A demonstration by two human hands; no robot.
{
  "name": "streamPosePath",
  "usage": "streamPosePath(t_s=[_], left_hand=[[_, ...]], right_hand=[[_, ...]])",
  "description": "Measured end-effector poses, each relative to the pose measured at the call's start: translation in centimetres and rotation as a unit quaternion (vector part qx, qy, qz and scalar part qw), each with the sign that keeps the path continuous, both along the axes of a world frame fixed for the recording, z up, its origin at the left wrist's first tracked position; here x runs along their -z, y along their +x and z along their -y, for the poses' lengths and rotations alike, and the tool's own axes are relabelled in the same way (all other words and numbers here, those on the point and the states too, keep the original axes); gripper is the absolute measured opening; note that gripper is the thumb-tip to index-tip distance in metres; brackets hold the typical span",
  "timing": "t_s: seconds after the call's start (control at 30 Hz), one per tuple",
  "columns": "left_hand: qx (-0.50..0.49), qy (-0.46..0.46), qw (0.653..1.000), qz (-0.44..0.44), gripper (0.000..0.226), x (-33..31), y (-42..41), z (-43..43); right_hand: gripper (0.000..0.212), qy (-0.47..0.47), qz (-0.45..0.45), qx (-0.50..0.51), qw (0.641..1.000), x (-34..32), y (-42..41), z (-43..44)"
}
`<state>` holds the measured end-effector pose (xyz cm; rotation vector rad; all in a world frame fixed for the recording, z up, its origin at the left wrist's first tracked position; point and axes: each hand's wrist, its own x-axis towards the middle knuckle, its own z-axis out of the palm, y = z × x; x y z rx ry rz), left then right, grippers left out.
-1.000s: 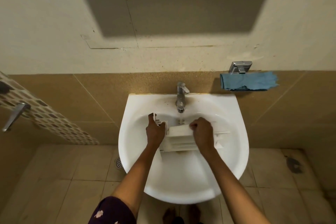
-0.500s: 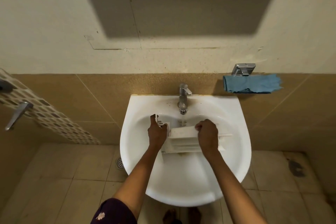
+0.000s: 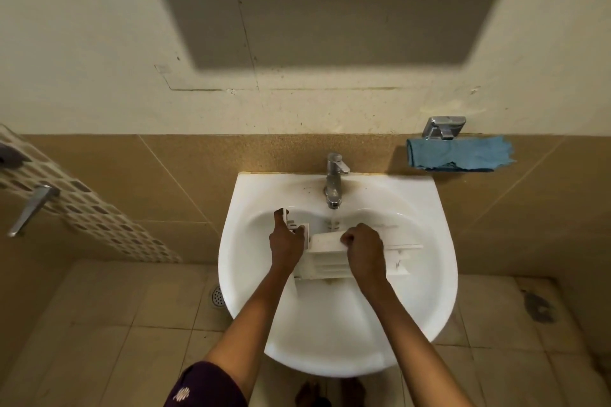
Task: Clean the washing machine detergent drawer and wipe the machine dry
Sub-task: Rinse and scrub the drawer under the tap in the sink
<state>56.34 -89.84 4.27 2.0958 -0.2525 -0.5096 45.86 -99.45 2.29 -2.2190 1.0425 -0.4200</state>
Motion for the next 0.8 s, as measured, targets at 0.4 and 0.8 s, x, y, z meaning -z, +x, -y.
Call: streamPosePath(t_s=[0.4,0.8], left_hand=[[0.019,-0.041,0.996,0.082,0.053,0.2,-1.5,-2.3],[0.057,-0.081,0.995,0.03,0.02,-0.2,-2.2,-5.3]], right_hand=[[0.017,0.086,-0.031,0.127,0.988,-3.7,-4.4,8.0],[0.032,0.711,0.236,0.24,0.617,0.0,5.3,5.0]])
